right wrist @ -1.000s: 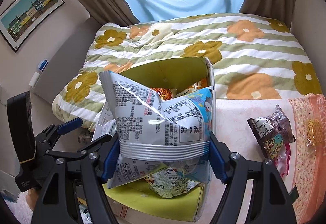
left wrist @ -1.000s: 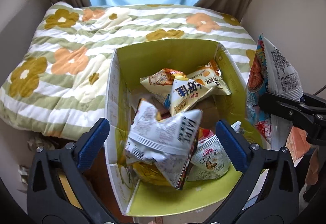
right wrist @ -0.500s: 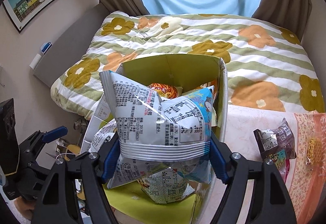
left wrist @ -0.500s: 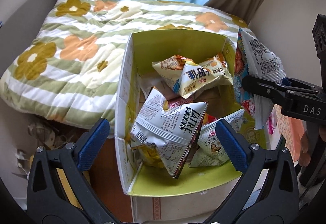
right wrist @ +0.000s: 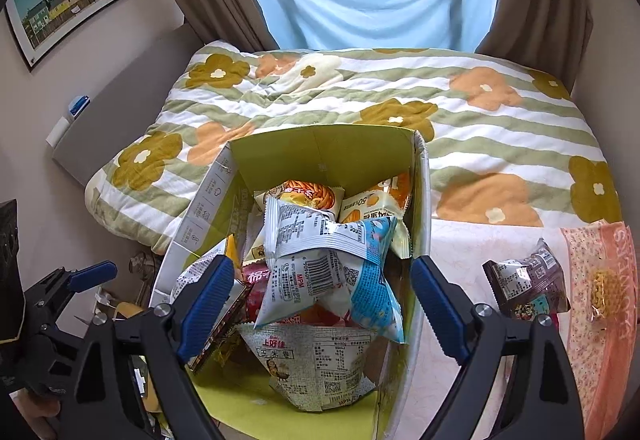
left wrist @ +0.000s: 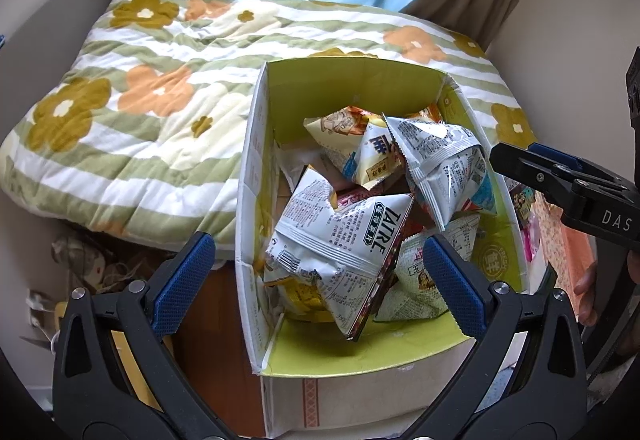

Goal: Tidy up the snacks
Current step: 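Move both tools back over the remaining snacks on the table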

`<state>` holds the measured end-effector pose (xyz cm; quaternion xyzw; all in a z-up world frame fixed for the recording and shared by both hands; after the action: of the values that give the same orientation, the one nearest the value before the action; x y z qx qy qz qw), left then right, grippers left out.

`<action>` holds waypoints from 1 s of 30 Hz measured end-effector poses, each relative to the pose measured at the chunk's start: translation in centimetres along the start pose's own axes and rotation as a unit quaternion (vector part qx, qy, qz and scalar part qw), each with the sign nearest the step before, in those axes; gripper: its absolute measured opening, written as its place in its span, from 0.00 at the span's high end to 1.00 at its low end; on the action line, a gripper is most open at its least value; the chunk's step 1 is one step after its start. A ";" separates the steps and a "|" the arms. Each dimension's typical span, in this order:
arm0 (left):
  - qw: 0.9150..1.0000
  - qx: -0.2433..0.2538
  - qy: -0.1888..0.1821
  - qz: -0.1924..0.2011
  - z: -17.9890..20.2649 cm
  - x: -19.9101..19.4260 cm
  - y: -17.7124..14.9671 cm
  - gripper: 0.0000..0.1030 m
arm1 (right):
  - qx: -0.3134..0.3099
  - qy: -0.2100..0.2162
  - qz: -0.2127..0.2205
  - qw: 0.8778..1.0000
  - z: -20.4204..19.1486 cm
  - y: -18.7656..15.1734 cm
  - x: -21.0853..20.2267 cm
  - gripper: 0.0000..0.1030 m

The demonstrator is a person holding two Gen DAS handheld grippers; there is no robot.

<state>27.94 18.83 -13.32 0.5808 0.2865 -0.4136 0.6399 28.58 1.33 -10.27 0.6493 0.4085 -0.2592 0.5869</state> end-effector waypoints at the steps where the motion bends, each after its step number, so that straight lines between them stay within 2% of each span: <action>1: 1.000 0.001 -0.001 0.001 0.0 -0.1 0.0 0.00 | 0.004 0.001 -0.001 1.000 0.1 -0.1 -0.1 0.15; 9: 1.000 0.020 -0.017 0.014 0.5 -1.4 0.0 0.00 | 0.033 -0.007 0.011 0.999 0.6 -0.9 -2.1 0.15; 15: 0.997 0.058 -0.055 0.023 2.9 -1.9 0.5 0.00 | 0.062 -0.046 0.037 0.996 1.9 -2.0 -5.3 0.15; 23: 0.988 0.114 -0.096 0.037 9.2 -2.3 1.0 0.00 | 0.116 -0.119 0.054 0.985 7.2 -5.3 -10.4 0.14; 30: 0.979 0.162 -0.119 0.026 17.2 -1.4 0.3 0.00 | 0.162 -0.158 0.036 0.973 13.2 -9.1 -12.8 0.15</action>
<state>25.56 2.29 -9.16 0.6307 0.1224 -0.5036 0.5776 16.10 -14.65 -7.16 0.7006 0.2401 -0.4000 0.5400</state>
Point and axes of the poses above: each gripper's, at about its wrist camera, not at the fingertips, and x roughly the way its jaws point, z to its right, y to its top, the point moved 1 cm from there along x, roughly the way its jaws point, and after that the axes turned 2 degrees about -y, right-handed, at the moved point
